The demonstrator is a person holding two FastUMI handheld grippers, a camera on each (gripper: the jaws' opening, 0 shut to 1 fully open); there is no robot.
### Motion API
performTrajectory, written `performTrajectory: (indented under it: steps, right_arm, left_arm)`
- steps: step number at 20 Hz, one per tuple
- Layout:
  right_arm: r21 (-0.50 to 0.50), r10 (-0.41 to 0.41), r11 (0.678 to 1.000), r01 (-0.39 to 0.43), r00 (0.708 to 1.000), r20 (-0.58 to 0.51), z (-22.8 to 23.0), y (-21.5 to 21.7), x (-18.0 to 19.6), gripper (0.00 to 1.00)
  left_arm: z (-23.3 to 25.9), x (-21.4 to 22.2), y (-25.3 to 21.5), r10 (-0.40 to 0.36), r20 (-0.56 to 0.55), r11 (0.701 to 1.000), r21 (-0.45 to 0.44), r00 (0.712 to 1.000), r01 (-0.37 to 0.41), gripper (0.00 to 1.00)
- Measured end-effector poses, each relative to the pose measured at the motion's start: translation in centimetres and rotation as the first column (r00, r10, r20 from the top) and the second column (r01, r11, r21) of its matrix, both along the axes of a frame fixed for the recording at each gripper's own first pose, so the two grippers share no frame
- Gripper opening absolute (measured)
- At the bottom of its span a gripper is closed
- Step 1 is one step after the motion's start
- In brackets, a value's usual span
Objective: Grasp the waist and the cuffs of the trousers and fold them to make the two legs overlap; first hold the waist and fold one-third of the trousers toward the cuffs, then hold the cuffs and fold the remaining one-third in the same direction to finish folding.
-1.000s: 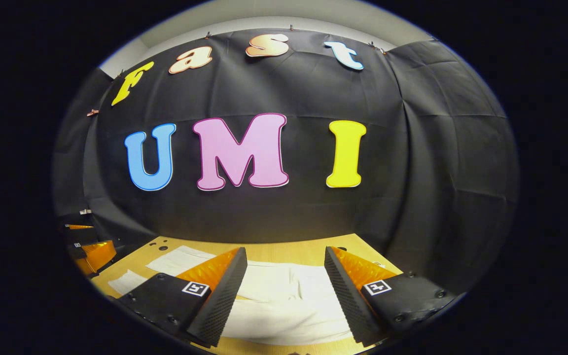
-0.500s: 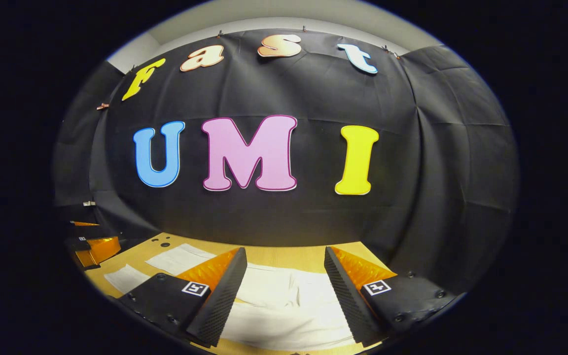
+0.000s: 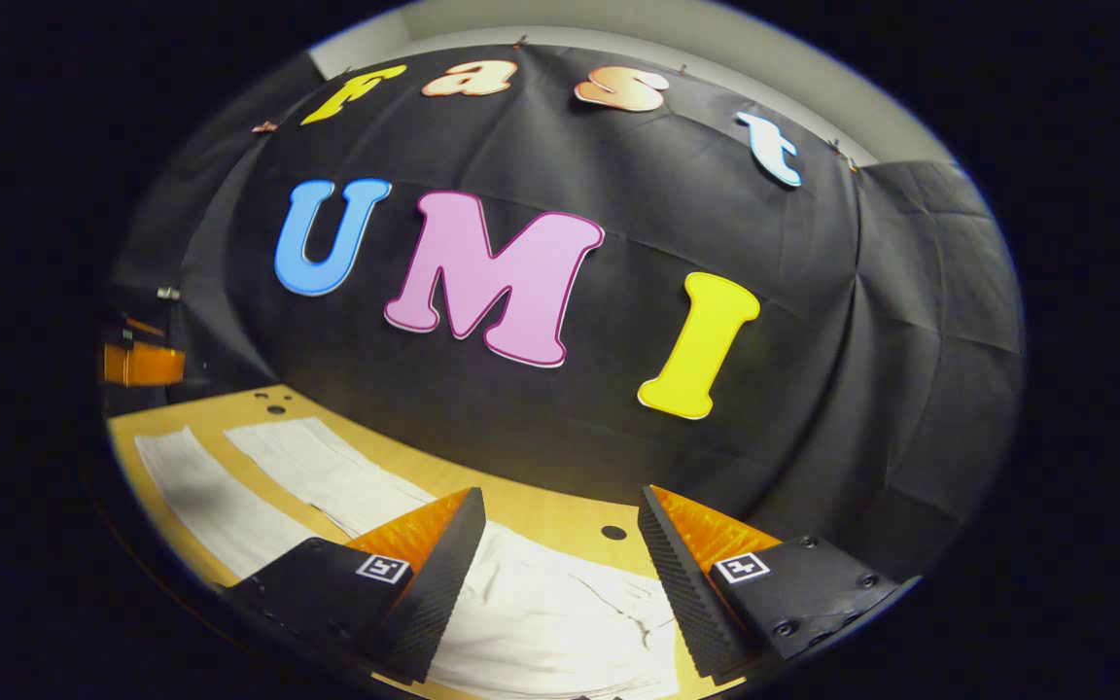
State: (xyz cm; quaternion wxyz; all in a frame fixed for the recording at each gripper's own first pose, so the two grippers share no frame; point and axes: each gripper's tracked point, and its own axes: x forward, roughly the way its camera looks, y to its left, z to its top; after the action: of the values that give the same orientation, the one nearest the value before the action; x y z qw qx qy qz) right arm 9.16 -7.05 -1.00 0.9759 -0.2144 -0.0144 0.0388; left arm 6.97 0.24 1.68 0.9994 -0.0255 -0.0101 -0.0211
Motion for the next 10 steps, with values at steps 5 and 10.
performTrajectory:
  steps: [5,10]
  right_arm:
    - [-0.253,0.05,0.965,-0.064,0.997,-0.061,-3.5,-4.8,1.2,0.97]
    - [-0.402,0.041,0.907,-0.124,0.977,-0.209,-8.6,-10.8,1.0,0.98]
  left_arm:
    - [-1.0,0.8,1.1,0.029,-0.023,0.999,0.035,0.999,-0.028,0.98]
    - [-4.1,1.1,2.9,0.093,-0.105,0.996,0.017,0.99,-0.091,0.99]
